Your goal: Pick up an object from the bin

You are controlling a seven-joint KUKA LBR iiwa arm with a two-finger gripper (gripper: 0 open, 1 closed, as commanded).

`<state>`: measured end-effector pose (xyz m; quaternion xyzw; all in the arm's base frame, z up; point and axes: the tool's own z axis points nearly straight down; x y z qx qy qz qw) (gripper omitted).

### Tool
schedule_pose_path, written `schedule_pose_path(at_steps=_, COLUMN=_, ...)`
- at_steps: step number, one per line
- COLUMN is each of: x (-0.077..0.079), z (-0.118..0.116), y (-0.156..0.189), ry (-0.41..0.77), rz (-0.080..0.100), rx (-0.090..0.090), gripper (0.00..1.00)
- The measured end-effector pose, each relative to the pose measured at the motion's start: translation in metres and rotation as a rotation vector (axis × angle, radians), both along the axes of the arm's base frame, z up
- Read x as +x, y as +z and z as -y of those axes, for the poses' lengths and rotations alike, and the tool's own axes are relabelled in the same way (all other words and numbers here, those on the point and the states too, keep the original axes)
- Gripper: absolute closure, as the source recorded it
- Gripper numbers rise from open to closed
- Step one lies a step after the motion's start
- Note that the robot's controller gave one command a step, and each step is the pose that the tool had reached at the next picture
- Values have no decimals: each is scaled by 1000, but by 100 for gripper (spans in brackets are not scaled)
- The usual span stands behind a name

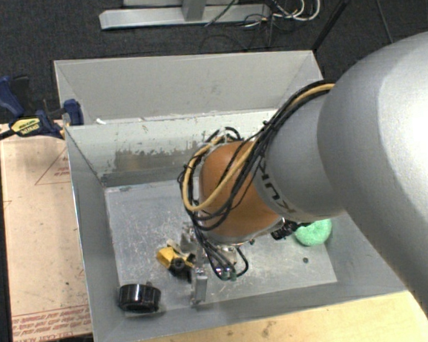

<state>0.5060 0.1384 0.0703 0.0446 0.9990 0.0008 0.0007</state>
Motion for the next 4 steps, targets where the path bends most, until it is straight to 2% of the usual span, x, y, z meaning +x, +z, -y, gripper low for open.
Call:
schedule_pose_path(at_steps=1, x=-1, z=1, y=0, ry=-181, rz=-2, rx=0, gripper=100)
schedule_pose_path(at_steps=3, x=-2, z=1, y=3, ry=-182, rz=-5, rx=-1, gripper=100)
schedule_pose_path(at_steps=4, x=-3, z=1, y=18, ry=-181, rz=-8, rx=-3, gripper=100)
